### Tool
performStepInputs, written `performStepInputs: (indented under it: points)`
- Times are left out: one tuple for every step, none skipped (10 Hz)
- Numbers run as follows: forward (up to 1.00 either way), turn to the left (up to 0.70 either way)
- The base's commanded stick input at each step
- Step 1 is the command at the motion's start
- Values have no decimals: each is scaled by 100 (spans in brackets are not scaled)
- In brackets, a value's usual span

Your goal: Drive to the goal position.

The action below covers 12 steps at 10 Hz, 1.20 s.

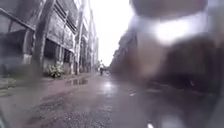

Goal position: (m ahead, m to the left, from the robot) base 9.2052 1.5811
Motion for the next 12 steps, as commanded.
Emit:
performStepInputs:
  points:
    - [50,2]
    - [50,2]
    - [50,2]
    - [50,2]
    - [50,2]
    - [50,2]
    - [50,2]
    - [50,2]
    - [50,2]
    - [50,2]
    - [50,2]
    - [50,2]
